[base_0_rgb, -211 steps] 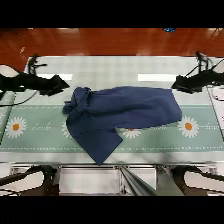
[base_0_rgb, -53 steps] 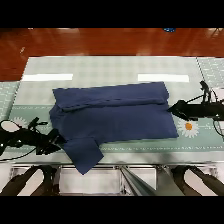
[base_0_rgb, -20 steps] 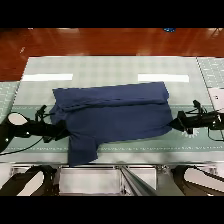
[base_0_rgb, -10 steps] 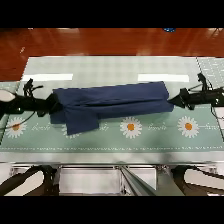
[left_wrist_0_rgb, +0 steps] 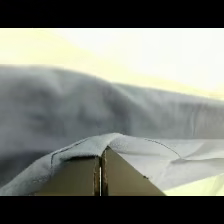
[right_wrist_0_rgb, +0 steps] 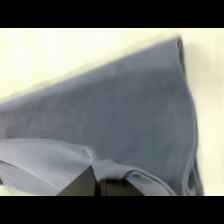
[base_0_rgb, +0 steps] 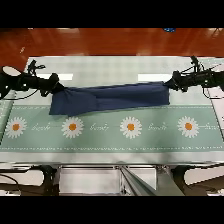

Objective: Fold the shirts.

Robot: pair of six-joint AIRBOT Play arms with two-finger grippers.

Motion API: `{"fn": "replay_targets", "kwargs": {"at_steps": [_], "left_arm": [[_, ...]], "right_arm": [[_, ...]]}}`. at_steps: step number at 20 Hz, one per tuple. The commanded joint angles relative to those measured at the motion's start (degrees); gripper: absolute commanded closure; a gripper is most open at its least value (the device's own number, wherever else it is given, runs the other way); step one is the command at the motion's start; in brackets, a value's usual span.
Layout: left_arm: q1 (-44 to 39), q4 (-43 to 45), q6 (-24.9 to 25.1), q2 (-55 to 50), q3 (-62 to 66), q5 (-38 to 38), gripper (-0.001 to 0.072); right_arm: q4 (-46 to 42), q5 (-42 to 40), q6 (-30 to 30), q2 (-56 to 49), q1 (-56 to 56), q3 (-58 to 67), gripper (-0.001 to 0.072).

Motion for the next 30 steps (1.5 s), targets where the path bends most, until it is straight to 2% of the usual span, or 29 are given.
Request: {"fn": "replay_targets", "kwargs": {"at_steps": [1,2,3,4,6,8,10,12,15,18,20,23,27,30], "left_arm": [[-0.1,-0.6,1.5,-5.8,4.1,-3.2,0.0690],[-0.3,-0.7,1.5,-6.8,4.2,-3.6,0.0642],[-0.6,-0.7,1.4,-7.3,4.2,-3.4,0.0455],[-0.6,-0.7,1.5,-7.3,4.2,-3.4,0.0206],[1.2,-0.4,3.0,-6.9,6.6,-6.6,0.0200],[4.3,2.9,-0.7,-3.9,8.8,-8.6,0.0201],[6.6,7.1,-0.7,3.0,8.0,-7.2,0.0201],[6.5,9.0,1.0,12.0,3.6,-1.5,0.0201],[1.2,9.0,1.9,28.7,-11.4,14.1,0.0201],[-6.7,9.0,1.8,38.2,-23.9,21.6,0.0201],[-10.3,9.0,1.7,39.3,-27.4,21.0,0.0200],[-13.9,8.7,1.7,38.1,-28.0,21.1,0.0200],[-14.5,8.6,0.1,37.8,-28.0,21.0,0.0201],[-14.5,8.6,-1.0,37.8,-28.1,21.0,0.0201]], "right_arm": [[0.0,-1.4,1.7,-3.9,0.6,2.8,0.0681],[0.0,-1.6,1.7,-4.4,0.6,2.7,0.0662],[0.0,-2.0,2.6,-4.7,0.6,2.8,0.0499],[-0.4,-2.3,3.1,-4.7,0.5,2.8,0.0294],[-1.2,-1.0,3.1,-3.5,-0.9,3.6,0.0301],[-1.7,2.7,3.0,-0.6,-4.9,5.7,0.0302],[-3.9,3.9,2.2,4.0,-10.1,5.7,0.0302],[-8.7,2.9,4.0,7.5,-14.5,3.8,0.0302],[-8.6,-0.4,4.9,7.9,-16.6,-3.3,0.0301],[0.1,-2.1,3.2,4.1,-16.1,-6.5,0.0301],[4.6,-2.1,2.9,0.7,-14.7,-6.4,0.0301],[4.9,-1.6,2.4,-3.5,-11.6,-6.3,0.0299],[5.4,-0.4,1.3,-7.0,-7.1,-6.3,0.0296],[10.2,-1.4,-0.2,-7.9,-4.6,-6.3,0.0296]]}}
